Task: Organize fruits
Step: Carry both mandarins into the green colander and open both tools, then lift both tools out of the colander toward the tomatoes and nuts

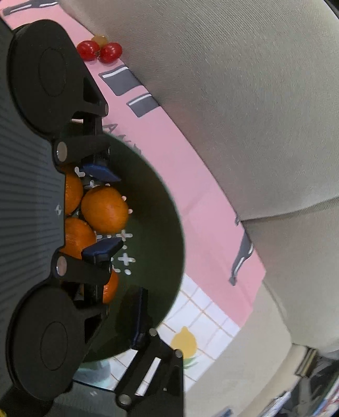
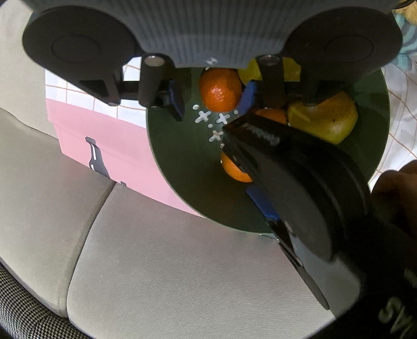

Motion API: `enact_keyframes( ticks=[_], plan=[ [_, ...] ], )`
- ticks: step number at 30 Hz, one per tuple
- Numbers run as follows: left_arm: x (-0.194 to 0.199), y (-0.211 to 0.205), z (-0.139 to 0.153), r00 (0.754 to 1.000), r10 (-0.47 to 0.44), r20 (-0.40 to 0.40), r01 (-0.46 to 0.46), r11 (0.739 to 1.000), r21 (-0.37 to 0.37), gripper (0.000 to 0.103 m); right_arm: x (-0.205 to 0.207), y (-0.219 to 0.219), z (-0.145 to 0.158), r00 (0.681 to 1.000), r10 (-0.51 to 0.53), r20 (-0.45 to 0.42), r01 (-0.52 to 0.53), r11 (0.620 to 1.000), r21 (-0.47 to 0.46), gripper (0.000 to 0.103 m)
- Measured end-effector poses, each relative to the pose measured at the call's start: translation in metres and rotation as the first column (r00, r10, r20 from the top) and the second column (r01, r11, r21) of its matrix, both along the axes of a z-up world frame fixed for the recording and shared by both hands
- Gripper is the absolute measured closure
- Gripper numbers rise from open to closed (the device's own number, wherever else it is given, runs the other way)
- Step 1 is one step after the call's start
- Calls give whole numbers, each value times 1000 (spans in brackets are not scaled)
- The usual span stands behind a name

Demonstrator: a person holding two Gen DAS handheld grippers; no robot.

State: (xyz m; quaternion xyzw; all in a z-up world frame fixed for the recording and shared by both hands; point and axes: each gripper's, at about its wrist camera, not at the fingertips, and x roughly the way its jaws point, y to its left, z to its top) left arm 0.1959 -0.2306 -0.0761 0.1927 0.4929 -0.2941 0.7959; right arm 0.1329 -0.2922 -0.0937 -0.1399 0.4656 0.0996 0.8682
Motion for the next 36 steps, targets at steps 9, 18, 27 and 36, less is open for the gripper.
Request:
enact_keyframes(
  ticks=[9, 18, 27, 36],
  plan=[
    [-9, 24, 32, 998, 54, 19, -52, 995, -83, 40, -7, 14, 14, 999, -7, 31, 7, 1000, -27, 29],
    [-29, 60, 63, 991, 113, 67, -104, 986, -132, 34, -27, 31, 45, 995, -31, 96, 35, 999, -38, 13],
    [-39, 117, 91, 962, 255, 95, -230, 948, -219, 32, -26, 53, 56, 994, -92, 61, 86, 991, 98, 9],
    [-54, 169, 107, 937, 325, 129, -286, 924, -252, 30, -30, 93, 67, 998, -48, 46, 41, 989, 142, 7]
  ],
)
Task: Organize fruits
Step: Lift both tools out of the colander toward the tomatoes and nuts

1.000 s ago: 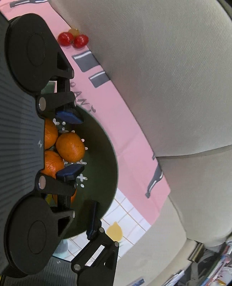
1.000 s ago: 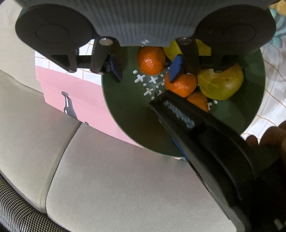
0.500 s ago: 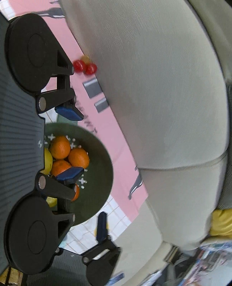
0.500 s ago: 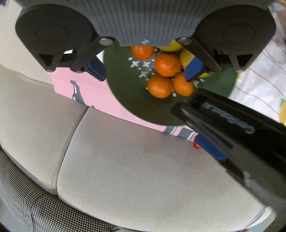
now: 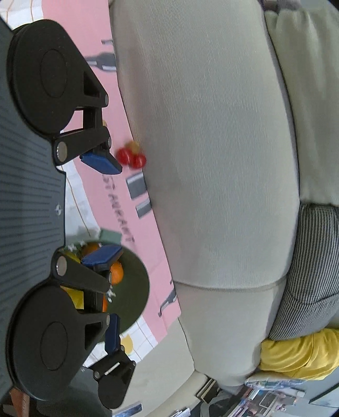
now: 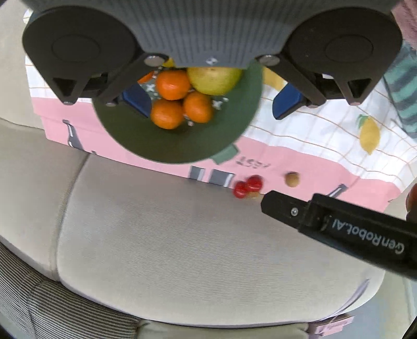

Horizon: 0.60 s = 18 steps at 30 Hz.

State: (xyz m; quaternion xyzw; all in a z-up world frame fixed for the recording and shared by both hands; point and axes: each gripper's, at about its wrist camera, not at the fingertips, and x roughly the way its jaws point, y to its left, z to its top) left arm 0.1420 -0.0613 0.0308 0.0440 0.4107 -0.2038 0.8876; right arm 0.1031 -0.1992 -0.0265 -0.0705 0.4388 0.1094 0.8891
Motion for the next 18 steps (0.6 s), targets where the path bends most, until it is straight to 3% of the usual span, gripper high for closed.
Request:
enact_keyframes(
  ticks=[18],
  plan=[
    [15, 62, -24, 994, 103, -45, -106, 992, -67, 30, 26, 52, 5, 995, 104, -3, -104, 994, 15, 13]
  ],
)
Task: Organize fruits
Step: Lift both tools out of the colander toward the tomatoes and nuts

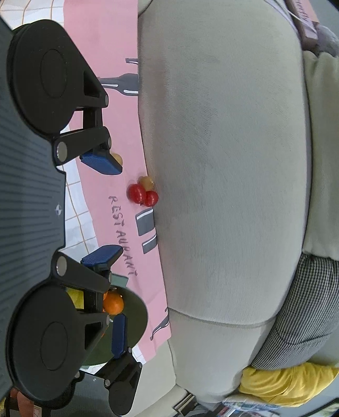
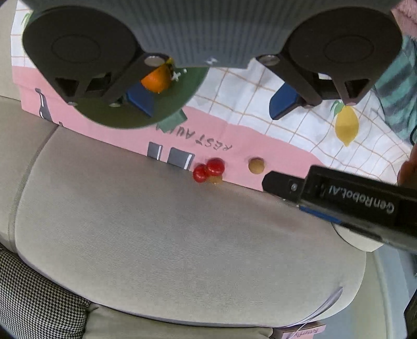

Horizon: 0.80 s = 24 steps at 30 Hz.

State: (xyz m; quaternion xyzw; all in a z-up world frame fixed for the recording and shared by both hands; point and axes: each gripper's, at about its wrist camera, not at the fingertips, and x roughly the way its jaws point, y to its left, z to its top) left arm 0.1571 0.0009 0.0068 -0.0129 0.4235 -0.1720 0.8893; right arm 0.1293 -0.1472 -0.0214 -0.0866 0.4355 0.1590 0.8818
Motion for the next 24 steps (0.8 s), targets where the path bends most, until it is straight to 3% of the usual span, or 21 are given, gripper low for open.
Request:
enact_keyframes(
  ticks=[19, 24],
  plan=[
    [40, 16, -40, 999, 25, -39, -27, 999, -47, 43, 68, 8, -29, 999, 47, -19, -47, 999, 8, 49],
    [52, 17, -55, 998, 17, -65, -20, 999, -46, 48, 83, 3, -39, 998, 50, -37, -49, 999, 22, 50]
  ],
)
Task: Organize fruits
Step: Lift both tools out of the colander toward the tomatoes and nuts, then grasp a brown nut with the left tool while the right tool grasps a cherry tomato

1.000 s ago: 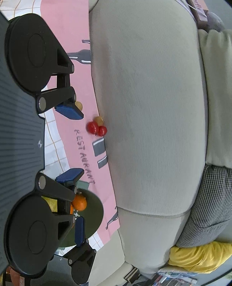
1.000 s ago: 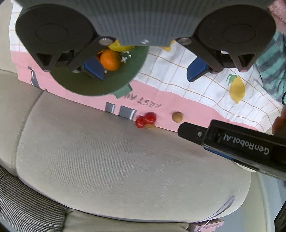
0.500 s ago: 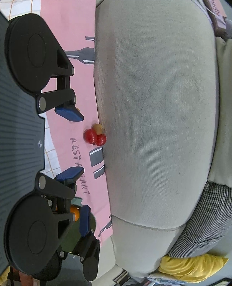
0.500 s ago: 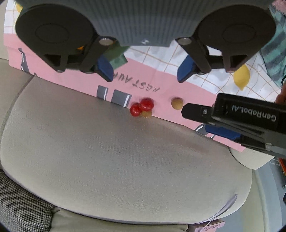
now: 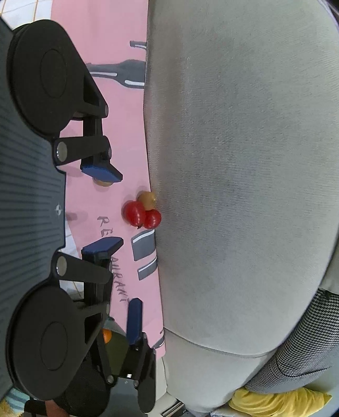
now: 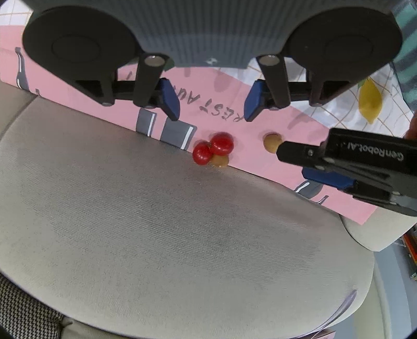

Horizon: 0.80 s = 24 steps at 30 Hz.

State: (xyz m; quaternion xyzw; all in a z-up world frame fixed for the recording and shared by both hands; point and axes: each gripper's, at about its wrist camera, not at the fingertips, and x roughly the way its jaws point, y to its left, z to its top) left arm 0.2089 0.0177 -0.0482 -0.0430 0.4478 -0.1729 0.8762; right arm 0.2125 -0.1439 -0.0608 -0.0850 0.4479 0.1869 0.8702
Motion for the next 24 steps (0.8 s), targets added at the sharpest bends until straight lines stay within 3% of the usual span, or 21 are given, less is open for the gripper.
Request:
enact_keyframes(
  ticks=[8, 20, 24],
  plan=[
    [18, -2, -24, 999, -5, -38, 6, 1000, 31, 52, 18, 4, -18, 1000, 12, -10, -12, 999, -34, 50],
    [32, 11, -54, 995, 23, -96, -15, 997, 76, 53, 42, 20, -40, 997, -8, -72, 9, 1000, 11, 51],
    [37, 12, -63, 993, 29, -118, -21, 997, 68, 61, 47, 24, -45, 997, -4, -80, 4, 1000, 5, 51]
  ],
)
